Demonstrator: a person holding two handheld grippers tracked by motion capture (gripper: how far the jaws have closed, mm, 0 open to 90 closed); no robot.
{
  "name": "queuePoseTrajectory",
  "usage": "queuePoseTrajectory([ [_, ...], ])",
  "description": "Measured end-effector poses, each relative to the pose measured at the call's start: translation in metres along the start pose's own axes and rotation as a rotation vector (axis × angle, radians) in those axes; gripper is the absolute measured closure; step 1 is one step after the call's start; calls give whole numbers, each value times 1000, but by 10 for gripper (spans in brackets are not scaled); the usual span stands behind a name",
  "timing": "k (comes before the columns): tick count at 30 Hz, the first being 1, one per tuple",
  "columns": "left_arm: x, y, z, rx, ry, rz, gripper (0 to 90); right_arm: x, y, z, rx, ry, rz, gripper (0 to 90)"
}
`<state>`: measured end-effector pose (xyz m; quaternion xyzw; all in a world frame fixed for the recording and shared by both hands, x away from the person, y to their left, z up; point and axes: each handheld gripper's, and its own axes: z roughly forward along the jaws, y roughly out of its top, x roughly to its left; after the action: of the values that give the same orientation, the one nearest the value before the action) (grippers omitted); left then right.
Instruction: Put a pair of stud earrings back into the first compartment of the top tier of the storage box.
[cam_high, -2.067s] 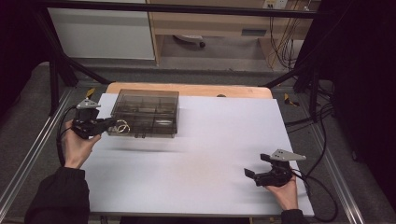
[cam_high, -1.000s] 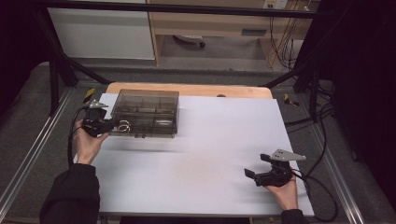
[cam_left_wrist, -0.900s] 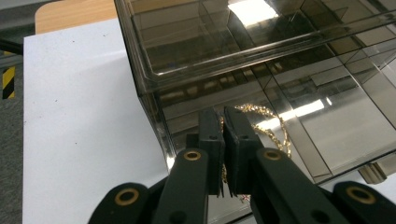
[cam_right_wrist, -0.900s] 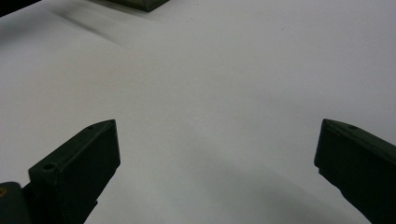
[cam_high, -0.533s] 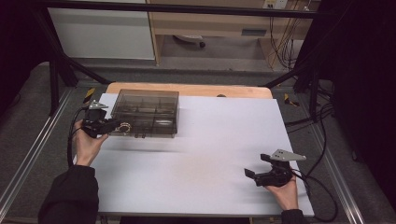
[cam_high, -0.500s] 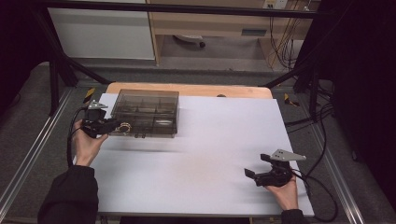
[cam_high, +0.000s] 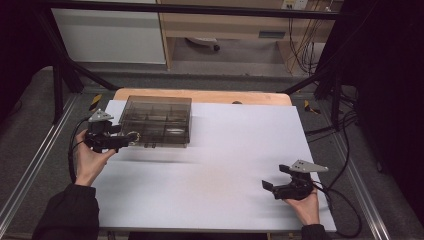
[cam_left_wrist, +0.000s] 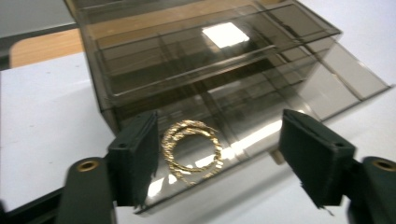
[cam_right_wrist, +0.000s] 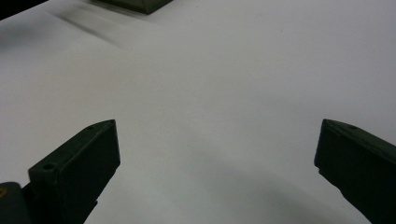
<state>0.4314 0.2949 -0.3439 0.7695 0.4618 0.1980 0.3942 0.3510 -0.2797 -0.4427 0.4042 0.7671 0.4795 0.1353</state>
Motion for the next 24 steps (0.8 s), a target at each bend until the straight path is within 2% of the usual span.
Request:
queuePoseTrajectory([
  [1,-2,-1,-1,-4,-8,0,246,0,0,0,-1,0,0,7],
  [4,-6,-4,-3,-14,2,24,209,0,0,0,-2,0,1,7],
  [5,-9,-6,-4,-14,-3,32,170,0,0,0,-1,0,1,7],
  [13,-19,-14,-8,-40,-14,48,78,0,0,0,-4,1,0,7],
  [18,-27,-24,-12,-59,-28,74,58,0,0,-1,-3,1,2,7],
  [24,-34,-36,-12,-64,-41,83,45,0,0,-1,-2,2,4,6],
])
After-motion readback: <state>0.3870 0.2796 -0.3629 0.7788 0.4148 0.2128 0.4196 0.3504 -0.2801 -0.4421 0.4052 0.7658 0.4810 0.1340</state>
